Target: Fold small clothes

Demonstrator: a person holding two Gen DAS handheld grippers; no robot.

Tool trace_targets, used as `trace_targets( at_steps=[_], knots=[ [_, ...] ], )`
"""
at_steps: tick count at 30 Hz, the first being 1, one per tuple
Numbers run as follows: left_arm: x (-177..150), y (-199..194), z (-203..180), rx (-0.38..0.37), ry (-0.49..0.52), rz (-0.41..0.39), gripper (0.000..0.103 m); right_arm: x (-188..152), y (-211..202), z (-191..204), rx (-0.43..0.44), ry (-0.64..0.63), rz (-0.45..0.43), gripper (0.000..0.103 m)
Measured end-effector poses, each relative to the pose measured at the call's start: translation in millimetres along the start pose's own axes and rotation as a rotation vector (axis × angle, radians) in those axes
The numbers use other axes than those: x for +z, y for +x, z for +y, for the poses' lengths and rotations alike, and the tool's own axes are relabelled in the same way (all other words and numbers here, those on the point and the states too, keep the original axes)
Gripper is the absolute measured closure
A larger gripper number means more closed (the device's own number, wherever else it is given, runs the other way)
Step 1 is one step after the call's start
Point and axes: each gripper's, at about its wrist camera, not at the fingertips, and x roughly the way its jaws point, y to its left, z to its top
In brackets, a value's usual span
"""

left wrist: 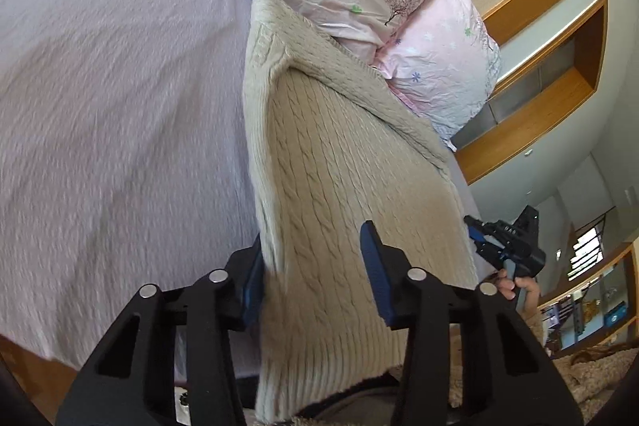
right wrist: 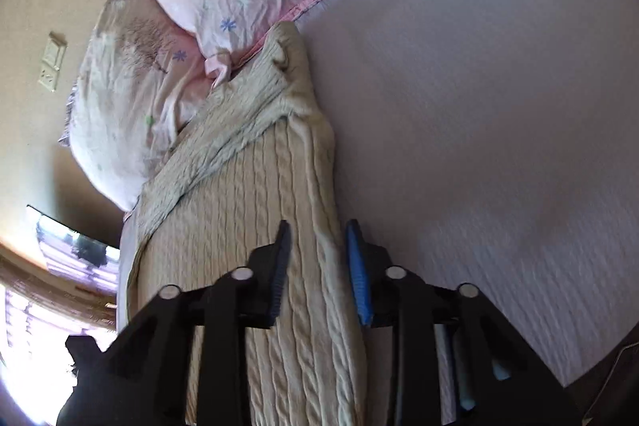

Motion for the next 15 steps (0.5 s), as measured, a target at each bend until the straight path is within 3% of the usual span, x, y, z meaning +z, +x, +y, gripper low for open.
trace_targets(
  at_steps=[5,8,9,12,15],
  knots=[
    [-33,-9,-6,-0.048,-0.022,0.038,0.074,-49,-13,5,0.148,-0.142,0.146,0.089],
    [-36,-7,-7,-0.057,-0.049,0.061,0.092,-59,-15,11,0.203,-0.178,0.228,0.095],
    [-33,-7,-8,-0.081,-0.06,0.061,0.096,-56,-17,17,0.224,-0.19,0.221,0.095],
    [-1,-10,-13,-0.14,-0.085,0.022,0.096,-28,-26,40,0.341,-0.213,0.119,0.096],
    [62,-13,-24,-0.164,-0.055,-0.086,0.096,26,-20,77,0.382,-0.262,-0.042,0.096]
  ],
)
